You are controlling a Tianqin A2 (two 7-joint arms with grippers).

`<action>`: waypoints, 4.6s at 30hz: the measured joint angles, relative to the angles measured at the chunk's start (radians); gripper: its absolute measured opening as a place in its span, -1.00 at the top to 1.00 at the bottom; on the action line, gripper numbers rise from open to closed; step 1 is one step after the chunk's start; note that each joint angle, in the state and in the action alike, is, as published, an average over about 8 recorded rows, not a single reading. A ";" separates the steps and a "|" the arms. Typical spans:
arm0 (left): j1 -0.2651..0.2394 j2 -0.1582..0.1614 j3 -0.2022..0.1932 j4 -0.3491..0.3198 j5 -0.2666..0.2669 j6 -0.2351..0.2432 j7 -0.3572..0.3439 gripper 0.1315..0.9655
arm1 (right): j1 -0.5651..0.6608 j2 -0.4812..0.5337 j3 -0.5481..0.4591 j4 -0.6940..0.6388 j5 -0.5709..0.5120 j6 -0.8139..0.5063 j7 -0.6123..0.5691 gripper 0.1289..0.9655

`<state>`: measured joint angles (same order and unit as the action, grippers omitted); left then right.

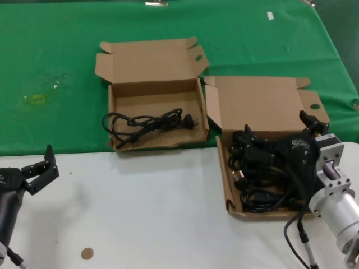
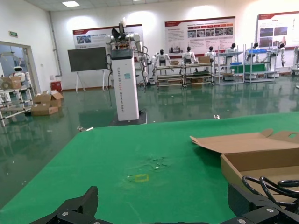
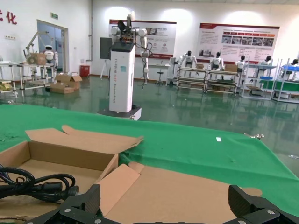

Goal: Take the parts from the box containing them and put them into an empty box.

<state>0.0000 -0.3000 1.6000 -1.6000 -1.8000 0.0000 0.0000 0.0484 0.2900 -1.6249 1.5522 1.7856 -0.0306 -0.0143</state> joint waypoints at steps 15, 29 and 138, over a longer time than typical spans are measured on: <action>0.000 0.000 0.000 0.000 0.000 0.000 0.000 -1.00 | 0.000 0.000 0.000 0.000 0.000 0.000 0.000 -1.00; 0.000 0.000 0.000 0.000 0.000 0.000 0.000 -1.00 | 0.000 0.000 0.000 0.000 0.000 0.000 0.000 -1.00; 0.000 0.000 0.000 0.000 0.000 0.000 0.000 -1.00 | 0.000 0.000 0.000 0.000 0.000 0.000 0.000 -1.00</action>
<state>0.0000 -0.3000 1.6000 -1.6000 -1.8000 0.0000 0.0000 0.0484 0.2900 -1.6249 1.5522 1.7856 -0.0306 -0.0144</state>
